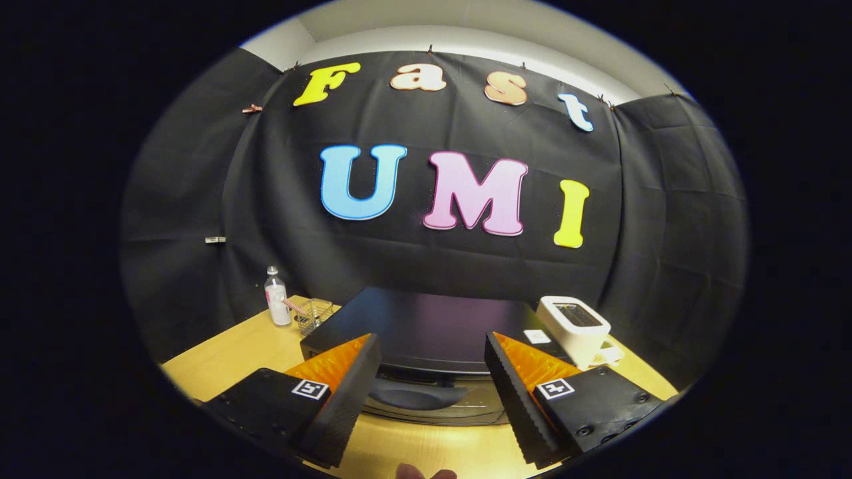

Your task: Open the toaster oven, put the food inside, and close the toaster oven door.

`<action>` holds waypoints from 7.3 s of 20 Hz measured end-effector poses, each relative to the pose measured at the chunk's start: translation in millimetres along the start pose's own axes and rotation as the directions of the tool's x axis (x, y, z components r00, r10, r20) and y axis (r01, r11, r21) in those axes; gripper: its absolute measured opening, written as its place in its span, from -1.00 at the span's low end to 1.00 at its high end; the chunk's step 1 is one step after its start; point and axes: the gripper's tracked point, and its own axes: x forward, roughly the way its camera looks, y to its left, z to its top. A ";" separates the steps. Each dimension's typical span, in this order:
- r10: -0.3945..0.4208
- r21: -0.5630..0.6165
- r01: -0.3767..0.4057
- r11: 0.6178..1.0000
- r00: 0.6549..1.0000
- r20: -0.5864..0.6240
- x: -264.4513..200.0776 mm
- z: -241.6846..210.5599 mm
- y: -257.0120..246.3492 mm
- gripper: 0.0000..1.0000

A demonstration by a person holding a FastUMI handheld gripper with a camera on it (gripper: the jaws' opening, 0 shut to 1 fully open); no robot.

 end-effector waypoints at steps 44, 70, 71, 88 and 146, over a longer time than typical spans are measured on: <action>0.012 0.133 0.034 0.991 0.945 -0.326 -95.3 -203.5 32.4 0.99; -0.056 0.628 0.178 0.758 0.976 -0.209 -82.3 -165.0 -317.5 0.95; -0.053 0.640 0.183 0.746 0.975 -0.217 -79.4 -170.5 -323.4 0.95; 0.036 0.755 0.138 0.641 0.977 -0.210 -24.6 -206.5 -339.9 -0.59; -0.120 0.964 0.262 0.037 0.959 -0.256 51.4 -135.2 -28.3 0.87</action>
